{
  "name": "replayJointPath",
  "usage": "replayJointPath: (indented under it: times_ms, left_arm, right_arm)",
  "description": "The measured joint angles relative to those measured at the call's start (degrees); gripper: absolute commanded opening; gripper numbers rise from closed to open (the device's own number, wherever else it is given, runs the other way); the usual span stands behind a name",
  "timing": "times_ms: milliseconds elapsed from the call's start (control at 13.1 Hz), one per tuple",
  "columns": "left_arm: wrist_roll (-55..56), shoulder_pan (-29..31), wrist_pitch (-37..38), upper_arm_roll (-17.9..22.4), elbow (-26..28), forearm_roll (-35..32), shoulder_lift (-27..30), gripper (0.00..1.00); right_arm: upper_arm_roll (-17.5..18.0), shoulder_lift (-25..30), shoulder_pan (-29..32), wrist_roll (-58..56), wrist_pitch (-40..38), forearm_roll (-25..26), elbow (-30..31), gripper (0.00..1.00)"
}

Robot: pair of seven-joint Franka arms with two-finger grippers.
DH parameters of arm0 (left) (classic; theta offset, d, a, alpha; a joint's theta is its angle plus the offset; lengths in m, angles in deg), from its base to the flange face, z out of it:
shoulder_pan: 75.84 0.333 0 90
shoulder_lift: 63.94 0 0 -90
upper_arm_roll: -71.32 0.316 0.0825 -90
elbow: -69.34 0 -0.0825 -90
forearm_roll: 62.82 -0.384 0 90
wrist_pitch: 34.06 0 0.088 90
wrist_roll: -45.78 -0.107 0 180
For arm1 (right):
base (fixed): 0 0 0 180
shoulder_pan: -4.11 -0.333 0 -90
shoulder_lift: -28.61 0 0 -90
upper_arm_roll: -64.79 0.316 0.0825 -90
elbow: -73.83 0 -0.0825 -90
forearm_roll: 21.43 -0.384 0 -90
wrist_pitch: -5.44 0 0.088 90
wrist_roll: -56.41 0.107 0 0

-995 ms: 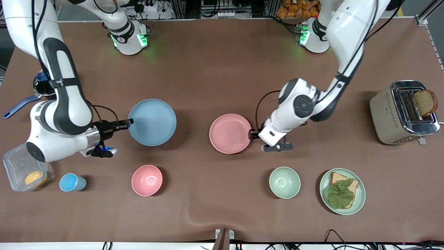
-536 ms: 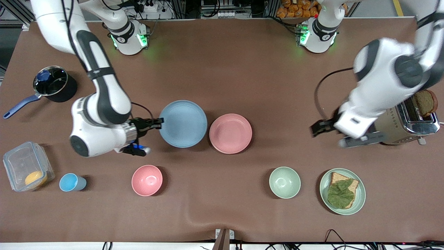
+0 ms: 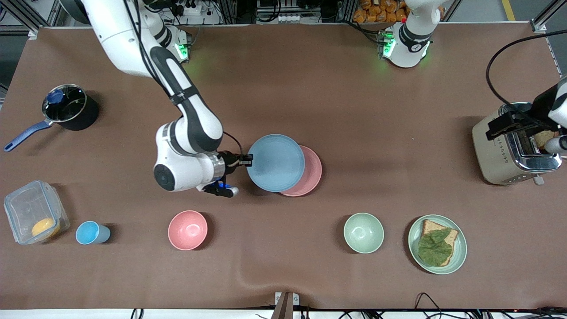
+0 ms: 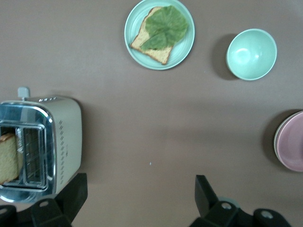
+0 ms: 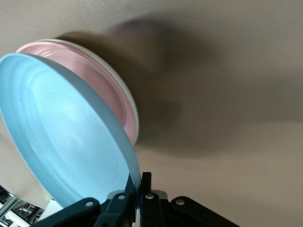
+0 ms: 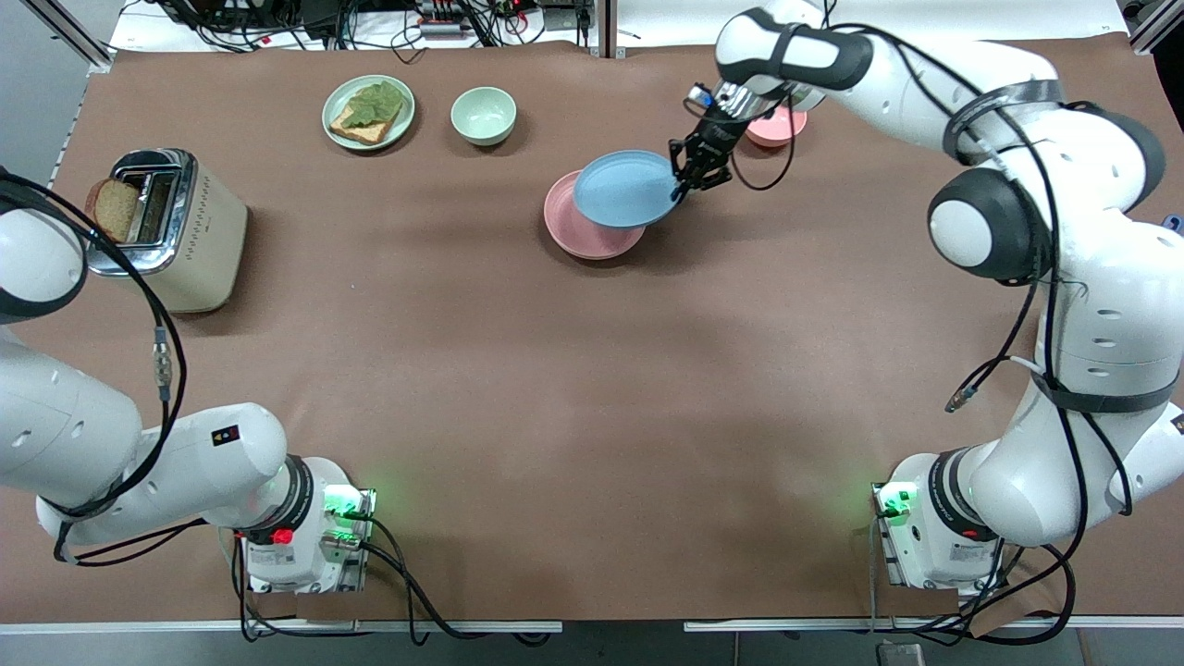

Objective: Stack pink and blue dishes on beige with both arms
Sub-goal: 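Lower the blue plate onto the pink plate and open the right gripper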

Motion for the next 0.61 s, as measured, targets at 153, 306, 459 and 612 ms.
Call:
replayJointPath:
  times_ms: [153, 306, 459, 612]
  left_arm:
    - [0.0, 0.1, 1.5, -0.4, -0.5, 0.0, 0.0, 1.00]
    - [0.0, 0.0, 2.7, -1.0, -1.1, 0.0, 0.3, 1.00]
    - [0.0, 0.0, 3.7, -1.0, -1.3, 0.1, 0.8, 1.00]
    - [0.0, 0.0, 4.7, -1.0, -1.6, 0.1, 1.1, 1.00]
  right_arm:
    - [0.0, -1.3, -1.9, 0.0, 2.9, -1.2, 0.0, 0.00]
    - [0.0, -2.2, -3.2, 0.0, 4.7, -1.8, 0.0, 0.00]
    - [0.0, -2.8, -3.8, 0.0, 5.8, -1.9, 0.0, 0.00]
    - [0.0, -3.3, -4.0, 0.0, 7.0, -1.9, 0.0, 0.00]
